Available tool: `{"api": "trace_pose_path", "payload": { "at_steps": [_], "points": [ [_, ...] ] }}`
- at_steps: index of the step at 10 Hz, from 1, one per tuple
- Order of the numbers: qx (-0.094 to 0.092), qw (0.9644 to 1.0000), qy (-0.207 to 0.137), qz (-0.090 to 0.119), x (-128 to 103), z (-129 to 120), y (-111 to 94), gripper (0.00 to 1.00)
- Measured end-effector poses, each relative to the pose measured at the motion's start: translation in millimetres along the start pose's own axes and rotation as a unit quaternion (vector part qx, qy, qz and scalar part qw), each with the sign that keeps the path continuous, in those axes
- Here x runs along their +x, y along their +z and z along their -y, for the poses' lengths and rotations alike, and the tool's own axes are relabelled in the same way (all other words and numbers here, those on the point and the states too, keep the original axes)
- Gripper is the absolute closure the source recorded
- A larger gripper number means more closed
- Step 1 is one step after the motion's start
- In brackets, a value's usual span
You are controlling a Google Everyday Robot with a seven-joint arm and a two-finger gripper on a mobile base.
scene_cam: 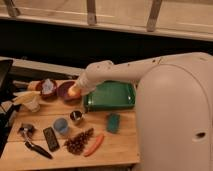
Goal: Place apple in tray
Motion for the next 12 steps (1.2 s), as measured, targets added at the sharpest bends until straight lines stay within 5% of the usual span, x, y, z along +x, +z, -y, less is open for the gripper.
{"api": "trace_pose_path", "payload": {
  "at_steps": [3, 6, 9, 12],
  "points": [
    [0.002, 0.9972, 0.026, 0.070, -24.6, 23.5, -48.3, 1.00],
    [0.009, 0.9897, 0.074, 0.123, -40.1, 63.7, -81.0, 1.00],
    [0.015, 0.9848, 0.119, 0.126, -48.4, 101.5, -72.3, 1.00],
    [0.022, 0.9813, 0.156, 0.110, -68.4, 139.1, -40.5, 1.00]
  ]
}}
